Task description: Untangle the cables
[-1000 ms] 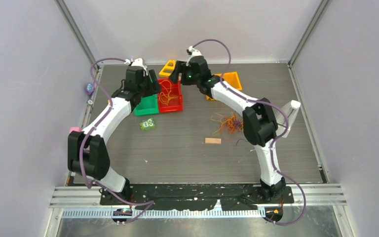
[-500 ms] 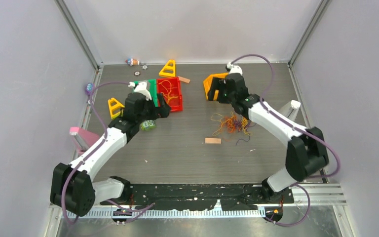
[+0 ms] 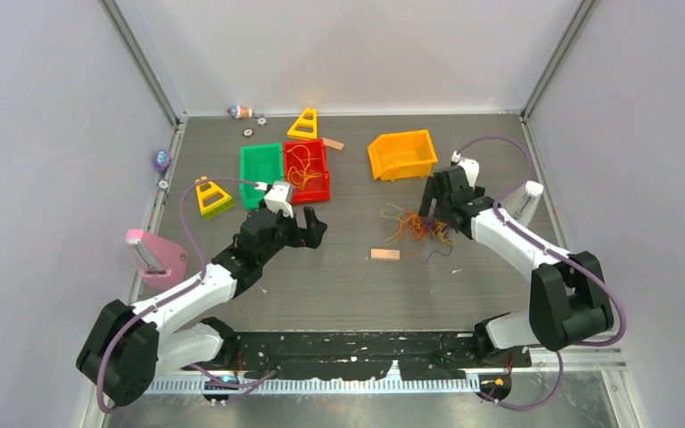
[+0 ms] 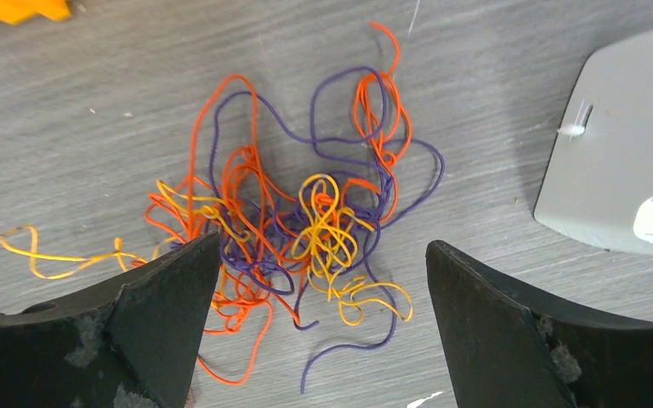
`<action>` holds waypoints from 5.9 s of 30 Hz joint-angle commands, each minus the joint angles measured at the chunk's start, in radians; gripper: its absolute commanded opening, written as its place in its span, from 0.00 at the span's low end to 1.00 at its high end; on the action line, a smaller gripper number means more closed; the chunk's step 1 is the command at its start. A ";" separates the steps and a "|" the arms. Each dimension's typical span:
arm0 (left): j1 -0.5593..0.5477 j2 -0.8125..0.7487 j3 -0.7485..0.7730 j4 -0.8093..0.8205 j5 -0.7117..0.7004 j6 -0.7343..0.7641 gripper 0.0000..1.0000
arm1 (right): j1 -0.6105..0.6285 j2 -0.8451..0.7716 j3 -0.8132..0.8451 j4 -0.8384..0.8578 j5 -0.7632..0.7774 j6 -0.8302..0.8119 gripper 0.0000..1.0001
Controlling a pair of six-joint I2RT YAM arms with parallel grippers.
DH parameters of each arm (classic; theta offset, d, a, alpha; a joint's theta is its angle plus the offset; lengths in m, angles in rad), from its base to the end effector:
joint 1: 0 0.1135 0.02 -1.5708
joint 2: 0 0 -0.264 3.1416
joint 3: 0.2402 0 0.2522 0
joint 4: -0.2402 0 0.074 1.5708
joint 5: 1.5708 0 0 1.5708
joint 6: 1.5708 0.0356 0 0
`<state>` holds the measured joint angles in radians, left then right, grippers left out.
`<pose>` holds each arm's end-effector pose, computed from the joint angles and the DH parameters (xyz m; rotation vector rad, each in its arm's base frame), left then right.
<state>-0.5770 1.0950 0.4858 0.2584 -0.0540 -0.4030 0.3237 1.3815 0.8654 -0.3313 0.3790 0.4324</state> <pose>0.1998 -0.1278 0.2196 0.1340 1.9639 -0.6005 0.2733 0.0778 0.2238 0.2963 2.3241 -0.0902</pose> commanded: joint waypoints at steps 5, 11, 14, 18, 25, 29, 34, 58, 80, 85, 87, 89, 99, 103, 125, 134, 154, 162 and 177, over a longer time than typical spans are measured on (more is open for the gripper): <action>-0.012 -0.012 -0.018 0.200 0.025 0.051 0.98 | 0.011 0.068 -0.052 0.053 -0.078 0.035 0.90; -0.011 0.003 -0.014 0.205 0.027 0.062 0.97 | 0.101 0.119 -0.086 0.181 -0.213 0.130 0.83; -0.011 0.017 -0.012 0.207 0.029 0.067 0.97 | 0.165 0.159 -0.055 0.234 -0.273 0.165 0.83; -0.013 0.053 0.008 0.208 0.073 0.077 0.97 | 0.249 0.160 -0.007 0.259 -0.347 0.191 0.79; -0.024 0.137 0.071 0.179 0.169 0.085 0.97 | 0.236 0.000 -0.040 0.205 -0.316 0.160 0.81; -0.032 0.162 0.090 0.171 0.192 0.087 0.97 | 0.160 -0.028 -0.061 0.125 -0.276 0.139 0.81; -0.038 0.170 0.094 0.171 0.193 0.089 0.97 | 0.049 -0.034 -0.103 0.106 -0.247 0.118 0.82; -0.064 0.639 0.525 -0.251 0.426 0.099 0.96 | 0.037 0.223 -0.053 0.238 -0.363 0.072 0.56; 0.024 0.687 0.518 -0.191 0.468 -0.016 0.00 | 0.043 -0.028 -0.113 0.096 -0.188 0.035 0.05; 0.047 0.563 0.399 -0.095 0.376 -0.028 0.00 | 0.032 -0.172 -0.146 0.048 -0.117 0.043 0.05; 0.046 0.525 0.371 -0.081 0.340 -0.024 0.00 | 0.025 -0.222 -0.151 0.027 -0.091 0.049 0.05; 0.046 0.488 0.351 -0.077 0.300 -0.018 0.00 | 0.018 -0.272 -0.160 0.013 -0.059 0.054 0.05; 0.047 0.325 0.239 -0.058 0.067 0.000 0.00 | 0.004 -0.441 -0.176 -0.045 0.155 0.119 0.05; 0.046 0.291 0.214 -0.054 -0.015 -0.007 0.00 | 0.000 -0.468 -0.176 -0.062 0.210 0.150 0.05; 0.048 0.201 0.145 -0.015 -0.133 -0.024 0.00 | -0.015 -0.163 -0.182 0.086 -0.257 0.064 0.47; 0.048 0.209 0.153 -0.009 -0.088 -0.008 0.00 | -0.014 -0.098 -0.180 0.175 -0.422 0.003 0.80; 0.048 0.214 0.166 -0.050 -0.133 -0.006 0.00 | -0.014 -0.289 0.065 -0.020 -0.320 -0.083 0.05; 0.046 0.244 0.194 -0.076 -0.126 -0.013 0.00 | -0.015 -0.435 0.369 -0.164 -0.220 -0.100 0.05; 0.048 0.309 0.279 -0.252 -0.282 -0.049 0.00 | -0.015 -0.345 0.906 -0.340 -0.060 -0.163 0.05</action>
<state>-0.5297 1.4128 0.7334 0.0380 -0.2615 -0.4351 0.3122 1.0218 1.7390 -0.6212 0.2459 0.2981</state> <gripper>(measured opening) 0.004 0.071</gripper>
